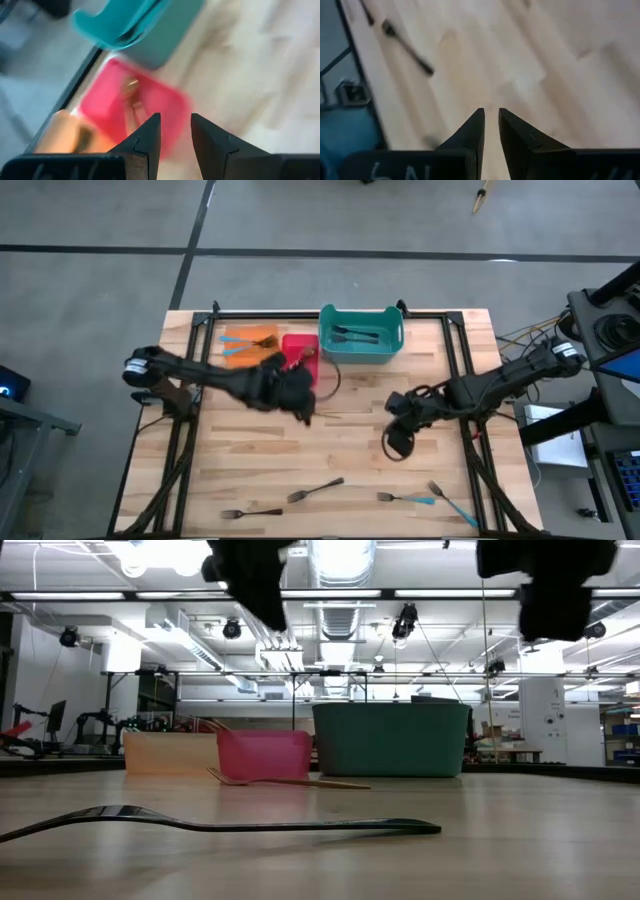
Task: Sort silverware by color (type)
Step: Put the blue fork into the orange bin
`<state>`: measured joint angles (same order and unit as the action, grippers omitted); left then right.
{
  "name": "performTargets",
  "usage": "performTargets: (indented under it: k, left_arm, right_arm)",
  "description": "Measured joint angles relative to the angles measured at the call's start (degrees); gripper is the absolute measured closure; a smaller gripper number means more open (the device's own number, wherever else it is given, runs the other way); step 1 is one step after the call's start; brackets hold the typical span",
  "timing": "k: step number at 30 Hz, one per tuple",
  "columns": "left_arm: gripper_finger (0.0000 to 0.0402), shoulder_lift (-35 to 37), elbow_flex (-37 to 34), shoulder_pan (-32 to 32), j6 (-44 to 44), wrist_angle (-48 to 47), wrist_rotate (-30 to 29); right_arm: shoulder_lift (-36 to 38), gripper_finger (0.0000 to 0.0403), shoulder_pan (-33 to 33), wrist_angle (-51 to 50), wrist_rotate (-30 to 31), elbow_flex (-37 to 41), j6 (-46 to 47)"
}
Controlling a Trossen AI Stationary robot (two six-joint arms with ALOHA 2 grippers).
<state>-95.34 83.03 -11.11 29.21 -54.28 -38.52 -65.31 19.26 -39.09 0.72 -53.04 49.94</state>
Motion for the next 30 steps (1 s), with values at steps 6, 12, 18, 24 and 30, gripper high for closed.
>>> performTargets:
  k: [6, 12, 18, 24, 30]
  left_arm:
    - [0.0313, 0.02, -0.58, -9.70, -1.16, 10.82, 0.22]
    - [0.0313, -0.68, -0.82, -16.48, -6.03, 20.91, 0.17]
    - [0.0313, -2.68, -0.99, -19.38, -13.27, 31.19, 0.48]
    - [0.0313, -3.44, -1.02, -19.65, -13.68, 31.98, 0.48]
    - [0.0313, -3.66, -1.02, -19.42, -13.93, 32.00, 0.44]
  right_arm:
    - [-1.26, 0.0355, 7.65, -2.26, -4.24, 0.00, 9.55]
    - [-2.66, 0.0355, 15.78, -9.22, -8.17, 0.00, 21.35]
    - [-5.34, 0.0355, 23.66, -15.06, -8.85, 0.00, 30.71]
    - [-9.00, 0.0352, 28.64, -15.21, -12.72, 0.00, 34.60]
    - [-13.45, 0.0309, 29.88, -15.77, -14.65, 0.00, 34.46]
